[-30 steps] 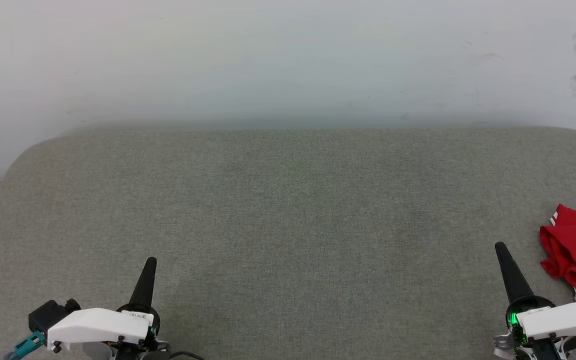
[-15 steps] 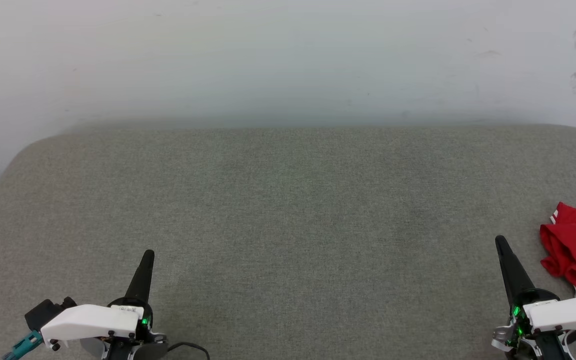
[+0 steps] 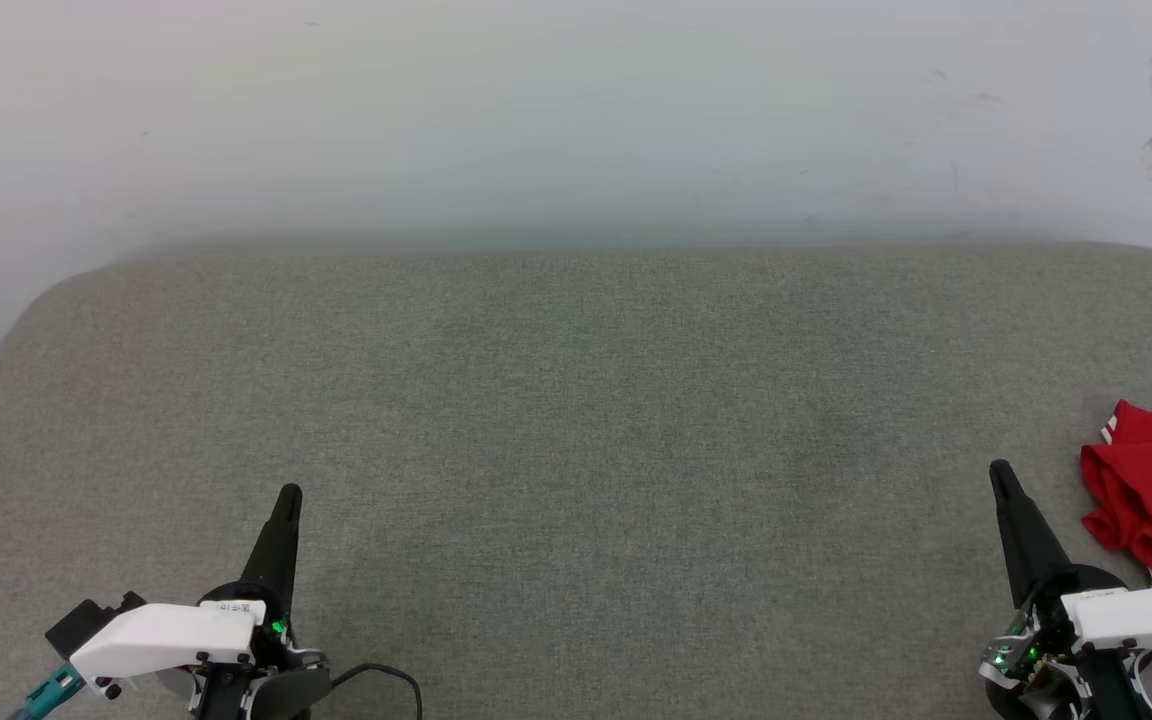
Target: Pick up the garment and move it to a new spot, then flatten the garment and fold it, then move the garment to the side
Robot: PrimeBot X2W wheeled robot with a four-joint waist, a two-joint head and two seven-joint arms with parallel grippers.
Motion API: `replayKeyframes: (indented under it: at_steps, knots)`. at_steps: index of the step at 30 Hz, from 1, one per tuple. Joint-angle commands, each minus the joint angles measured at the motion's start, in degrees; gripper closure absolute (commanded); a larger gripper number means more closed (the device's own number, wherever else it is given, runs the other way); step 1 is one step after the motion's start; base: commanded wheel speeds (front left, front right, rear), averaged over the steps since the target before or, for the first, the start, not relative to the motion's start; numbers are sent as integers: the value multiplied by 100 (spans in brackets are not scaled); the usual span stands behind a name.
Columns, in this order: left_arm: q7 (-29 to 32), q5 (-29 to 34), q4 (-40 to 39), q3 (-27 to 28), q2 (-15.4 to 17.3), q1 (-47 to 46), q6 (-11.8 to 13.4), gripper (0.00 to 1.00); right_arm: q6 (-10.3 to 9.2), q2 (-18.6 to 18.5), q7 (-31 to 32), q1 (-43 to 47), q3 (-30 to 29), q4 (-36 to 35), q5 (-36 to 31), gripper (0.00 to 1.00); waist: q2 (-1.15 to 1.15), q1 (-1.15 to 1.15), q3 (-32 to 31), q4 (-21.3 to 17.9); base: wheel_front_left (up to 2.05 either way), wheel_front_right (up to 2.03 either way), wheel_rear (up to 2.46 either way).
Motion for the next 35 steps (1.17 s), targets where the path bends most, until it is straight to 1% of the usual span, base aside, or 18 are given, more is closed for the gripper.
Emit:
replayKeyframes:
  at_steps: [1,16,35]
  knots:
    - [37,-98,1,33,-8,-89,-32,100,-1,9,22,-118,-5,9,131,100,0,0,4,-1,0,0,0]
    - [192,-637,31,151,-70,-156,-118,100,-2,11,78,-232,-8,146,746,100,0,0,48,-10,0,0,0]
    - [190,-637,30,149,-69,-151,-112,100,-2,11,71,-225,-7,146,746,100,0,0,48,-10,0,0,0]
